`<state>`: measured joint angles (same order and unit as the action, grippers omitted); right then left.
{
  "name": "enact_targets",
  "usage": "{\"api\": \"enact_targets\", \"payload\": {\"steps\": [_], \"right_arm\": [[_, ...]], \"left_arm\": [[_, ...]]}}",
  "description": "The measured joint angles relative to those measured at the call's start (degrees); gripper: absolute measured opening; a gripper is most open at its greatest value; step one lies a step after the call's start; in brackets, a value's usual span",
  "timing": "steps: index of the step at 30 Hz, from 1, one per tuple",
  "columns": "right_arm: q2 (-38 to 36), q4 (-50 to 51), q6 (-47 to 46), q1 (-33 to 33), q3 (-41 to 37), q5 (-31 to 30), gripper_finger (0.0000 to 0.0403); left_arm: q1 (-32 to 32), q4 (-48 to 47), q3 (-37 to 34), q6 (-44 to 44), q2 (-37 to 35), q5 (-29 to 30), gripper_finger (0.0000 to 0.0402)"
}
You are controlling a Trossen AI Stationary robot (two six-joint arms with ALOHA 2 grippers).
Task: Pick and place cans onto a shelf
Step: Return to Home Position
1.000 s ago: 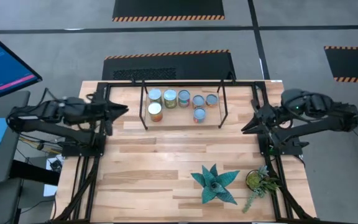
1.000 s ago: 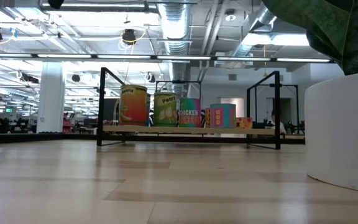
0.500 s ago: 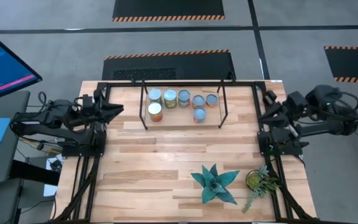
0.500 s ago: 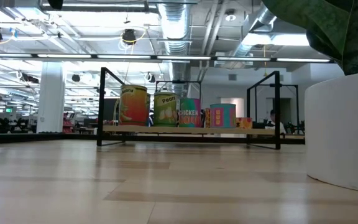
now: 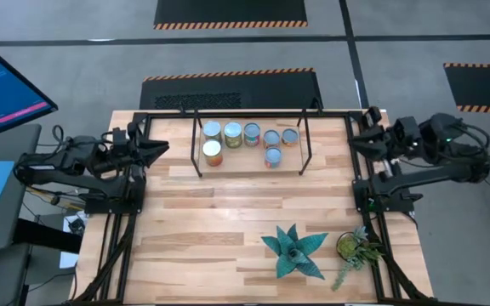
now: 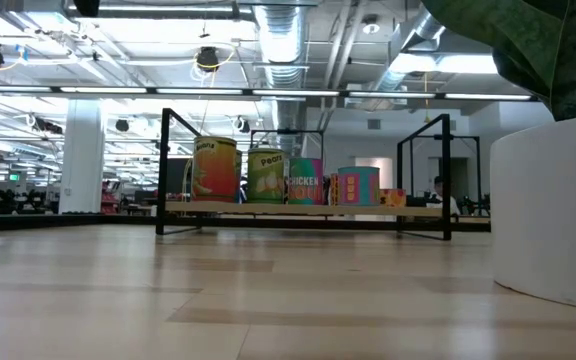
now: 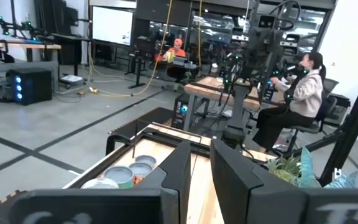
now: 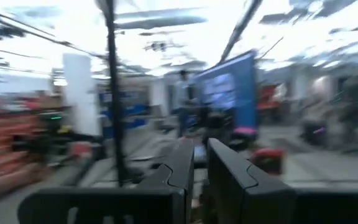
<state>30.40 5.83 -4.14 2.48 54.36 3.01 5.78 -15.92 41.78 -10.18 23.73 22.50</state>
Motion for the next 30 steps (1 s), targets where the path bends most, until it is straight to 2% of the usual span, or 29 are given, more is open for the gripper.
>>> {"api": "enact_targets", "payload": {"steps": [4, 8, 11, 15, 20, 24, 30], "right_arm": [[5.2, -0.2, 3.8, -1.0, 2.0, -11.3, 0.0070], [12.1, 9.3, 4.0, -6.0, 8.2, -23.0, 0.0070], [18.8, 18.5, 4.0, -12.1, 14.2, -25.0, 0.0070], [28.8, 28.8, 5.5, -21.4, 22.0, -21.7, 0.0067], [40.7, 34.4, 9.3, -30.2, 28.3, -14.0, 0.0049], [49.0, 34.5, 12.4, -33.7, 31.8, -6.5, 0.0010], [59.4, 37.2, 15.0, -35.7, 35.6, 2.7, 0.0006]], "left_arm": [[0.0, 0.0, 0.0, -0.2, 0.0, 1.5, 0.0052], [0.0, 0.0, 0.0, -0.4, 0.0, 2.3, 0.0052], [0.0, 0.0, 0.0, -1.1, 0.0, 2.3, 0.0052], [0.0, -0.1, 0.0, -1.6, 0.2, 2.3, 0.0052], [0.0, -0.1, 0.0, -2.4, 1.3, 2.3, 0.0052], [0.0, -0.2, 0.0, -3.1, 2.8, 2.3, 0.0052], [0.0, -0.2, 0.0, -3.1, 6.1, 2.3, 0.0052]]}}
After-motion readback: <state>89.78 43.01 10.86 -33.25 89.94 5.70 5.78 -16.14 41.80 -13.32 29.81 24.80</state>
